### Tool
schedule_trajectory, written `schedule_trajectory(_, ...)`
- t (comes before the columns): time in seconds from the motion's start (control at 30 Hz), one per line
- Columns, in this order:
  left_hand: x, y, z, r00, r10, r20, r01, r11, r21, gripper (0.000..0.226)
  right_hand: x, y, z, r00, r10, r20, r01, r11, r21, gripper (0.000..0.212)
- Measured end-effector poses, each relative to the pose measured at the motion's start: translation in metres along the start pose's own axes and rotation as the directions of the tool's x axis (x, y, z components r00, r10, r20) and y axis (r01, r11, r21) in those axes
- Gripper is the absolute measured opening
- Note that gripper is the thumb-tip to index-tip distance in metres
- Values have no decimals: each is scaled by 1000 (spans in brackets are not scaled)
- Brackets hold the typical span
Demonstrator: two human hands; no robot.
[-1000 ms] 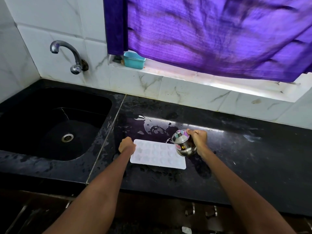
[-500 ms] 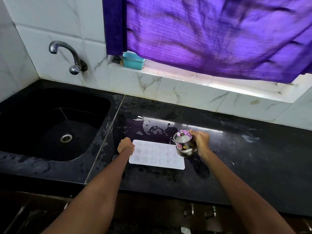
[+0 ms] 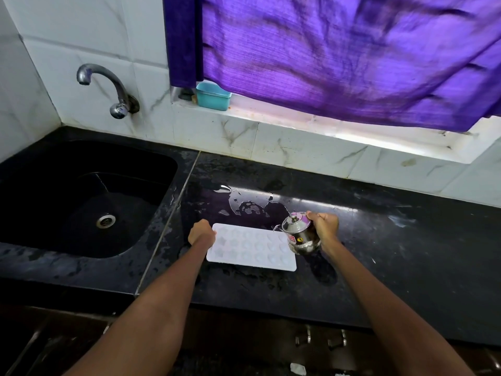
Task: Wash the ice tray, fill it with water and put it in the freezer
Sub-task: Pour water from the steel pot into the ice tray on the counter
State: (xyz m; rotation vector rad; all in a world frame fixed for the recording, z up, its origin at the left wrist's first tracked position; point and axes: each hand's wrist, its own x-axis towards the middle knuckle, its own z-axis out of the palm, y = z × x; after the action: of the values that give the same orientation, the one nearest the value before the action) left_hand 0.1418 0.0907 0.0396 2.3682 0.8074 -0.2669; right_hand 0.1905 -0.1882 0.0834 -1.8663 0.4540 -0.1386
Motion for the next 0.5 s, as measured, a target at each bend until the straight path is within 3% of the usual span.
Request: schedule_trajectory(0.5, 2, -1, 1, 1000, 11, 7, -12, 1000, 22, 32, -1, 2, -3, 997, -74, 7, 74, 996, -55, 35)
